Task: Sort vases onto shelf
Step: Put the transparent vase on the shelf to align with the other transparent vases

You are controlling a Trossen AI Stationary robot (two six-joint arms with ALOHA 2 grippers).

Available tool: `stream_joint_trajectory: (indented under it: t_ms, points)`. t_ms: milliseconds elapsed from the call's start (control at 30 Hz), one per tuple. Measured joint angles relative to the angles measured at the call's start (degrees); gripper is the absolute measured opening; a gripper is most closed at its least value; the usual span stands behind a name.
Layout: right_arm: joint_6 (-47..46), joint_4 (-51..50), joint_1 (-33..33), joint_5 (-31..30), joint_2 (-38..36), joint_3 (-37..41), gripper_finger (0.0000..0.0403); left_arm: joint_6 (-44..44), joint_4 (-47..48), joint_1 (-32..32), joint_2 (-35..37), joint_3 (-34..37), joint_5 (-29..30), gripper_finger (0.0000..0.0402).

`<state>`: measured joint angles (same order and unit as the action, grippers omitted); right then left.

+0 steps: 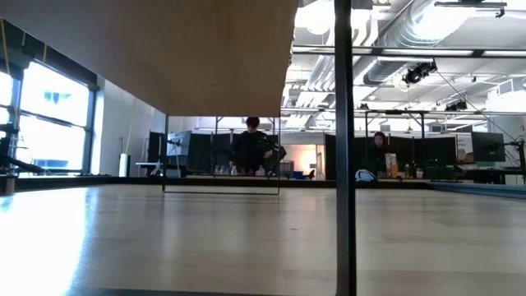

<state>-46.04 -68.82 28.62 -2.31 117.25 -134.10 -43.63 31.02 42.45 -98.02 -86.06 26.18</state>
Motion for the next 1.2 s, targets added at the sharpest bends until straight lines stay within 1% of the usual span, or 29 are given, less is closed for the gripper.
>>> stream_joint_trajectory:
  t_ms: [267,600,1033,1200]
  points:
    - [-0.2,0.0,0.0,1.5,0.0,0.0,0.0002,0.4,-1.5,-0.6,-1.1,0.0,-0.5,0.0]
    - [-0.1,3.3,0.1,2.4,0.0,-0.1,0.004,0.4,-1.5,-0.9,-1.7,0.0,0.1,0.0]
    - [0.0,3.9,-0.4,8.1,2.0,-0.1,0.0043,0.8,-1.9,-0.8,-1.7,0.0,-1.9,0.0]
    - [0.0,4.1,-0.6,8.5,2.3,-0.2,0.0043,1.8,-1.9,-0.8,-1.7,0.0,-2.7,0.0]
